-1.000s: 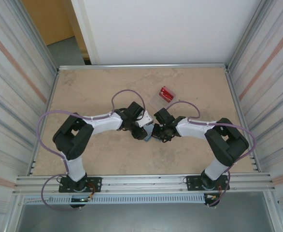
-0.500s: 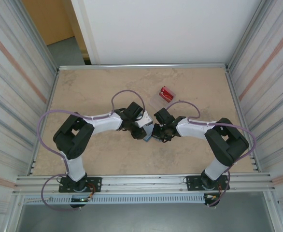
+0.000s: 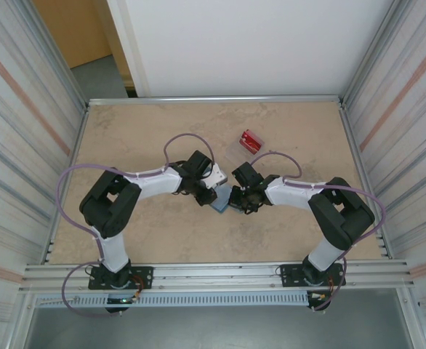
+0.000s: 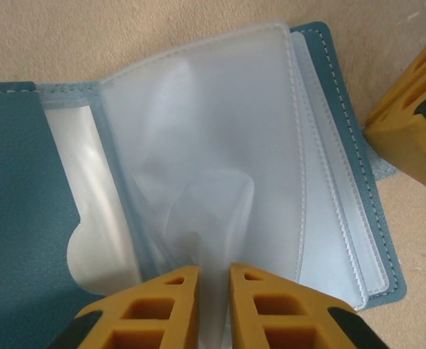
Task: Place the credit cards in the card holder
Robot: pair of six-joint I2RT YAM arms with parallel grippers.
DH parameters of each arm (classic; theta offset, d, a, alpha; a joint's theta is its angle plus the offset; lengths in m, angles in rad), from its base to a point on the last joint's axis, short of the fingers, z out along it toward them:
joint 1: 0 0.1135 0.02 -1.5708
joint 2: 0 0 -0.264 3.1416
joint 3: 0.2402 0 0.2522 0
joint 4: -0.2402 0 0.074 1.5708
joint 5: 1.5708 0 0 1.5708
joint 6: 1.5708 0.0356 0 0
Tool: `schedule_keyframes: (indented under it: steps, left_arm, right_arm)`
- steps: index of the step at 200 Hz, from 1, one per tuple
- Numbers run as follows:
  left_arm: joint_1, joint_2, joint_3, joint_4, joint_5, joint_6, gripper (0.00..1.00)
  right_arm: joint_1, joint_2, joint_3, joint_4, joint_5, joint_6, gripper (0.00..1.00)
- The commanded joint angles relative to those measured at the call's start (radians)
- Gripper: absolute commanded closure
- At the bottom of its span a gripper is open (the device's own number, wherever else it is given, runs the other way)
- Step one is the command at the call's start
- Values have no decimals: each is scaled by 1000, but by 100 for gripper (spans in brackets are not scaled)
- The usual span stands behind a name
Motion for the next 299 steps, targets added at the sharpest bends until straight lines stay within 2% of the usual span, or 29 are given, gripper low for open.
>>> schedule_keyframes:
  steps: [1, 30, 72, 110, 169, 230, 243, 274, 299]
  left_arm:
    - [14, 7, -23, -31, 61, -35, 87]
    - [33, -1, -20, -28, 138, -81, 100]
    - [65, -13, -30, -2, 240, -171, 100]
    - [86, -17, -52, 33, 289, -209, 100]
    - [122, 5, -52, 46, 316, -256, 100]
    - [140, -11, -70, 71, 339, -278, 100]
    - [141, -19, -66, 64, 342, -280, 95]
    - [156, -80, -65, 60, 359, -275, 73]
    - [174, -173, -9, -28, 298, -201, 57]
  right_arm:
    - [-2, 1, 3, -17, -5, 3, 99]
    - [-14, -36, 8, -16, -18, -2, 99]
    - [-67, -120, 14, -22, -37, -4, 99]
    - [-85, -124, 49, -34, -36, -17, 99]
    - [-114, -19, 95, 37, -60, -12, 100]
    - [-86, 131, 166, 82, -130, -13, 100]
    - [-75, 157, 185, 84, -146, -13, 100]
    - [-51, 197, 222, 82, -157, -21, 100]
    - [-39, 199, 228, 79, -157, -16, 100]
